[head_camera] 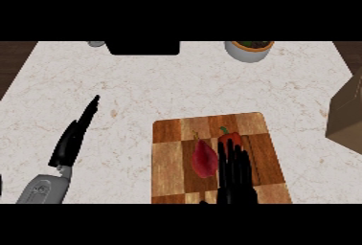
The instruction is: Pick the pear from the cutting board and place it in the cardboard box
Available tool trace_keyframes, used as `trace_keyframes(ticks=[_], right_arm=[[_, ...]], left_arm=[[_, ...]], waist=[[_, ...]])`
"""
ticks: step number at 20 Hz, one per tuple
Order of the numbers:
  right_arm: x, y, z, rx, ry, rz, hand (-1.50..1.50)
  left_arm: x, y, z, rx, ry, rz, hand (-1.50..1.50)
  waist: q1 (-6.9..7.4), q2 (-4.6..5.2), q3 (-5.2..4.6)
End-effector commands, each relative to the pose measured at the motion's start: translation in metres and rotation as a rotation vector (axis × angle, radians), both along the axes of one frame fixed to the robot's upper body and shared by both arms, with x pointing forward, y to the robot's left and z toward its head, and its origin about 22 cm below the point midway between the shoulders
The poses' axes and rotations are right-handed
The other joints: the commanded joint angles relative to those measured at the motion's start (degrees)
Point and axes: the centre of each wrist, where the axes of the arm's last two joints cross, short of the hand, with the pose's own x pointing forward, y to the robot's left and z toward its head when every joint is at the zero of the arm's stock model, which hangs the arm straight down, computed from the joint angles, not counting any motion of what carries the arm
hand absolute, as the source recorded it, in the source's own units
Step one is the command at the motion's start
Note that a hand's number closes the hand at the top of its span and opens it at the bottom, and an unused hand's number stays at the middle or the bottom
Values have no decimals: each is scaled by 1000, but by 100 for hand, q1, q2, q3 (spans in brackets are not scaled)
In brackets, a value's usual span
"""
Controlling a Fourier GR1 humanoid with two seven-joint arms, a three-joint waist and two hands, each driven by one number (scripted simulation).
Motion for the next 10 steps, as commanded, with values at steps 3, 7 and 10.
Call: trace_keyframes(ticks=[3,7,10], right_arm=[[8,16,0,-9,17,-19,-150],[19,1,-8,8,27,-21,-150],[51,2,-7,13,30,4,-150]], left_arm=[[-7,0,-1,-2,-4,-6,0],[-19,-3,11,-15,-3,-6,0],[1,3,19,-8,-1,-9,0]], waist=[[4,-2,1],[14,-5,2],[12,2,1]])
